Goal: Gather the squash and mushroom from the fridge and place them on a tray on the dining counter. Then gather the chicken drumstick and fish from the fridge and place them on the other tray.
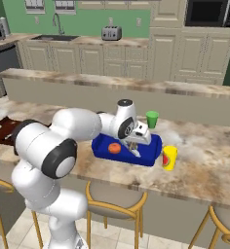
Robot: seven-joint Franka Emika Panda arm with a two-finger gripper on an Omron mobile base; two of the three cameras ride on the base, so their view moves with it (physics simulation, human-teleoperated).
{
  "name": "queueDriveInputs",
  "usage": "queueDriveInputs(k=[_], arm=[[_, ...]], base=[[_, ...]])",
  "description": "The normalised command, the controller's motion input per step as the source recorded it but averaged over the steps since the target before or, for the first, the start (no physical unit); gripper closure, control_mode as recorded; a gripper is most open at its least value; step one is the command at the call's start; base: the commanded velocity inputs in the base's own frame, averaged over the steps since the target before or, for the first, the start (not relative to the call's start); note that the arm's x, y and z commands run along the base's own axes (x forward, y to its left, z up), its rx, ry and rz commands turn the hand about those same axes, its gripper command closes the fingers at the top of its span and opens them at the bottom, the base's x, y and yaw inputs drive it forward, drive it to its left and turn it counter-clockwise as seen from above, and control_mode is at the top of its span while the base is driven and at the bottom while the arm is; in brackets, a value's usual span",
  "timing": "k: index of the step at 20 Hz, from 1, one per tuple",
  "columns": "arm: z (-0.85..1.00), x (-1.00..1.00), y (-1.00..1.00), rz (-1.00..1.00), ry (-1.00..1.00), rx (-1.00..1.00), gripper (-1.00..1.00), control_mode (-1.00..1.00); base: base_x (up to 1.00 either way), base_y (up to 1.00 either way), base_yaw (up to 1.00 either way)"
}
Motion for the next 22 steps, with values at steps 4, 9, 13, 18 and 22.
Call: queueDriveInputs(k=[4,9,13,18,22], arm=[[-0.23,0.27,-0.04,0.0,0.0,0.0,1.0,-1.0],[-0.17,0.25,-0.09,0.0,0.0,0.0,-1.0,-1.0],[-0.1,0.11,-0.16,0.0,0.0,0.02,-1.0,-1.0],[0.02,-0.01,-0.09,0.0,-0.05,0.0,-1.0,-1.0],[0.22,-0.15,0.0,0.0,-0.09,0.0,-1.0,-1.0]], base=[[0.0,0.0,0.0],[0.0,0.0,0.0],[0.0,0.0,0.0],[0.0,0.0,0.0],[0.0,0.0,0.0]])
